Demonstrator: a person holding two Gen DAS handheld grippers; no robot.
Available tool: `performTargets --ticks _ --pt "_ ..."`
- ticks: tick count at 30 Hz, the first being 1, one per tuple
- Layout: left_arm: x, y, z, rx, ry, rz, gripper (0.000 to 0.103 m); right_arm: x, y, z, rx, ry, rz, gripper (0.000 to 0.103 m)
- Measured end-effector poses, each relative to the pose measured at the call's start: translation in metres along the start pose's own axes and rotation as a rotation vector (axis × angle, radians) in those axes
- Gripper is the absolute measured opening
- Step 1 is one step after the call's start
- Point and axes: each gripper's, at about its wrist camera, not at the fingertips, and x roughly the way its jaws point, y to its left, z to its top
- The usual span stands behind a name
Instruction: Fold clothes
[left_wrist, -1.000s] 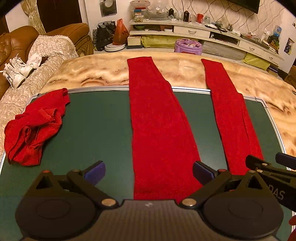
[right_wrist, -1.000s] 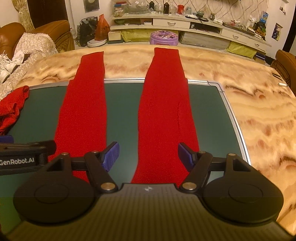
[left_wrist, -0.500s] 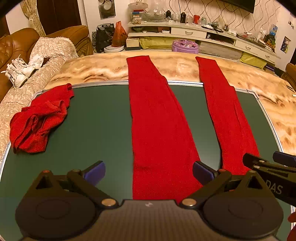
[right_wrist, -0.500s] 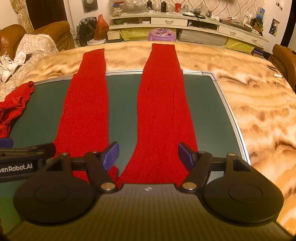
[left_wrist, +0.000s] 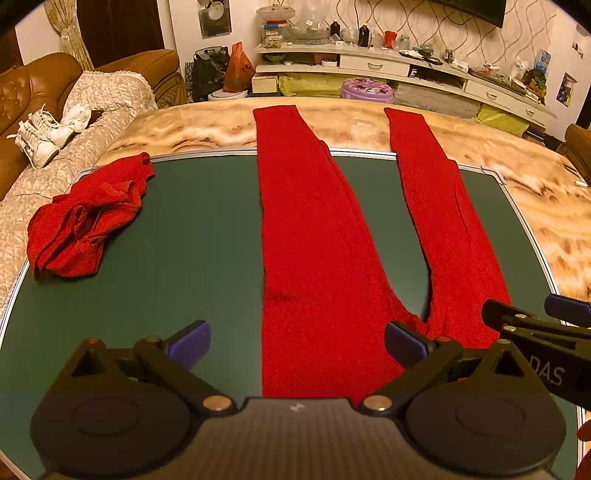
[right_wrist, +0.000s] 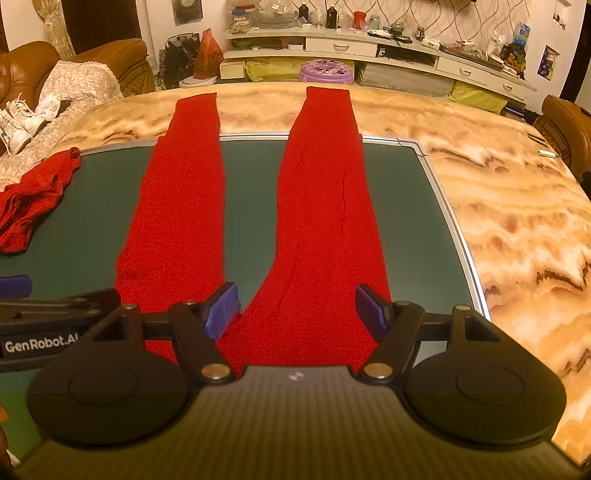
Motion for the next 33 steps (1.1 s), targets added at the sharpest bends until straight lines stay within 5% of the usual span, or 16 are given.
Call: performTargets --ticks 33 --pt "-0.061 0.005 -0.096 -0.011 -0.014 0.014 0.103 -0.063 0.004 -0.086 0.008 0.023 -0.018 0.078"
